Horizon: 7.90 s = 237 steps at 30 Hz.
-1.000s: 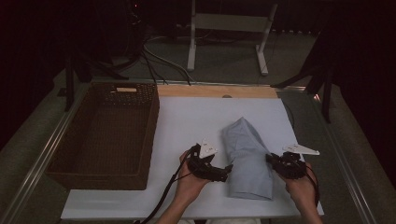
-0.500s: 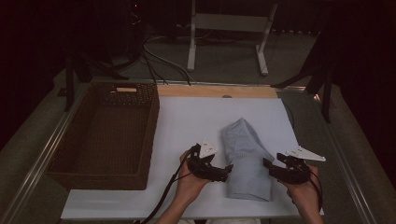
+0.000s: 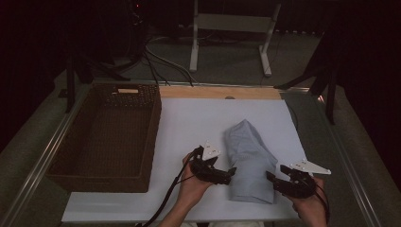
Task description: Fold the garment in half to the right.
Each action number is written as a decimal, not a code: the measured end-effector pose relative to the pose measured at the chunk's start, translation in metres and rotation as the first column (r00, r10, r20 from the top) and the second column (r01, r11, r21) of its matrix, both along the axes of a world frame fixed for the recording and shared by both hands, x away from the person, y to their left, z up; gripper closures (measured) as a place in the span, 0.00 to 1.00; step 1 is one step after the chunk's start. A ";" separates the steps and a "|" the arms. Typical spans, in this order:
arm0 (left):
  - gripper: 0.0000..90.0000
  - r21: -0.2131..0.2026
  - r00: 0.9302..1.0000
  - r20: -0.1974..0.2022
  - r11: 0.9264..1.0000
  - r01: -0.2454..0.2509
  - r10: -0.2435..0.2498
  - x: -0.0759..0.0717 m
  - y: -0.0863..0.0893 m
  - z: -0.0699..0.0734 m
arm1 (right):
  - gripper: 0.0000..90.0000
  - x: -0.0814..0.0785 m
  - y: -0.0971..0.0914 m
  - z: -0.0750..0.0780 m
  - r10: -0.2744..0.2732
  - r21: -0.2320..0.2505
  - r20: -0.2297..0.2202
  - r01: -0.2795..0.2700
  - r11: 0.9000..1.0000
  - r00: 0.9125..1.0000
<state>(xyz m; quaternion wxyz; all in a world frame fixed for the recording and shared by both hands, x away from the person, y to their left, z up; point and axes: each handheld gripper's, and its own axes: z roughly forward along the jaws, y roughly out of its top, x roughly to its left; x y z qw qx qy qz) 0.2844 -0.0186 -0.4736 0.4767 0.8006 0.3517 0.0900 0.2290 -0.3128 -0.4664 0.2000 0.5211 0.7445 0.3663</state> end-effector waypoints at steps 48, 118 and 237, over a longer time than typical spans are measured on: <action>0.19 0.019 0.972 -0.192 0.990 0.142 -0.135 -0.019 -0.043 -0.029 | 0.43 0.006 -0.008 -0.017 -0.029 -0.017 -0.033 0.029 0.999 0.999; 0.87 0.052 0.980 -0.198 0.999 -0.008 0.018 -0.018 0.029 -0.022 | 0.92 0.055 0.082 -0.018 0.154 -0.043 -0.053 -0.156 0.987 0.987; 0.17 -0.056 0.990 -0.138 0.998 -0.020 0.012 -0.032 0.031 -0.010 | 0.89 0.002 0.032 -0.025 0.118 -0.021 -0.195 -0.125 0.992 0.974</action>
